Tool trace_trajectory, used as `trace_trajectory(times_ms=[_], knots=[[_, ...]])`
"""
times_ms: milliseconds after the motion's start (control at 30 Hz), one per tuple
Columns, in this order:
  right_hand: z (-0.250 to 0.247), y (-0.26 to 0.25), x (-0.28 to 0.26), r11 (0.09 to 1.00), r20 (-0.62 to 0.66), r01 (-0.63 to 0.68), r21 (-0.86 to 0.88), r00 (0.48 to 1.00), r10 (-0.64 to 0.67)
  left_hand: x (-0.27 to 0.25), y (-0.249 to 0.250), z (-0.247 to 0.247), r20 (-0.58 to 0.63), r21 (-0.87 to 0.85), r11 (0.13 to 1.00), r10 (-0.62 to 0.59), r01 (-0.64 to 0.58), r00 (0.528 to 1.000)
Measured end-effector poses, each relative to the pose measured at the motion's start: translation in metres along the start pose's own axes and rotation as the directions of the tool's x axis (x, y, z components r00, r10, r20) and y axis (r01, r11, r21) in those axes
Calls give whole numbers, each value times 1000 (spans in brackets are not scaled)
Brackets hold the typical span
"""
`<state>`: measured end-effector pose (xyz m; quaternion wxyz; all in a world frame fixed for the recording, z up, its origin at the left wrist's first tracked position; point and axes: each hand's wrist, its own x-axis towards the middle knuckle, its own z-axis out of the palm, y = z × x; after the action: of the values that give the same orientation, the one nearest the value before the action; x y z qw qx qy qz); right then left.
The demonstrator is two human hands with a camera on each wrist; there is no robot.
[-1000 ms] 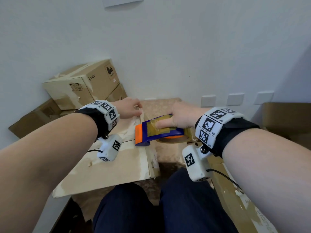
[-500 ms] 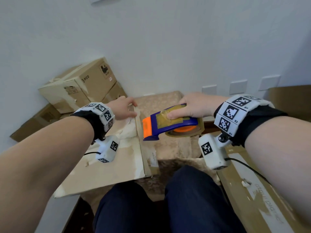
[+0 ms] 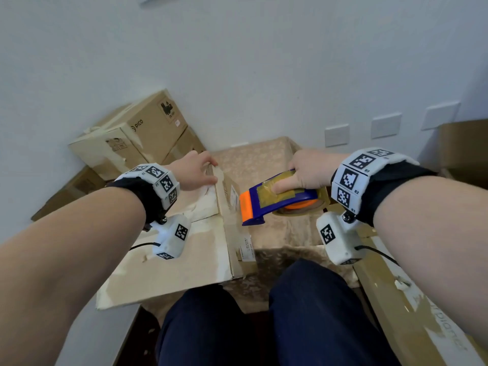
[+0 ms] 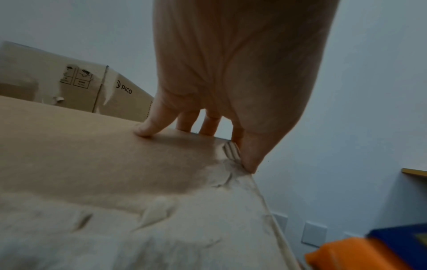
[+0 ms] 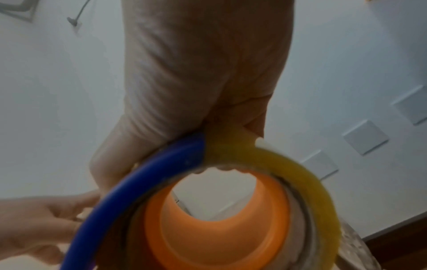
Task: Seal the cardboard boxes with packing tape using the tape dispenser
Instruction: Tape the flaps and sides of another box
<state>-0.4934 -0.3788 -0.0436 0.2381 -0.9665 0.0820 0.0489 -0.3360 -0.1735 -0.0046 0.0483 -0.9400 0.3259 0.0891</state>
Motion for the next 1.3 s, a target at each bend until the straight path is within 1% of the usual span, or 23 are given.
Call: trace_trajectory(times_ms=[133,300,433,467,567,667,833,1033,1200,1267,1300], knots=[[7,-18,15,996,53,-12,-88,998,17,-1,0,2,4,-6,1000,4,-4,1000],[2,-48,32,979,19,-40,-200,999,44,1,-1,2,8,-17,1000,3,-3,1000],[-5,-71,34,961,49,-62,-268,996,78,2,0,3,16,-28,1000,14,-13,1000],[-6,-76,36,962,50,-67,-264,995,83,2,0,3,16,-36,999,21,-20,1000],[-10,-87,43,980,42,-90,-175,994,99,3,-1,3,25,-45,999,25,-24,999],[-14,-94,49,983,54,-116,-144,991,125,2,-2,1,47,-43,999,30,-28,998],[-17,-102,53,976,91,-147,-163,982,163,3,-5,2,85,-33,998,47,-44,995],[-19,-116,56,964,108,-181,-194,973,204,-1,-7,1,112,-44,997,60,-56,992],[-17,-120,56,959,92,-220,-179,967,239,-9,-11,1,132,-71,995,83,-74,988],[-7,-112,56,968,66,-221,-115,971,229,-13,-14,3,146,-83,991,112,-101,983],[2,-108,57,973,26,-220,-76,975,222,-15,-17,3,158,-87,990,125,-112,979]])
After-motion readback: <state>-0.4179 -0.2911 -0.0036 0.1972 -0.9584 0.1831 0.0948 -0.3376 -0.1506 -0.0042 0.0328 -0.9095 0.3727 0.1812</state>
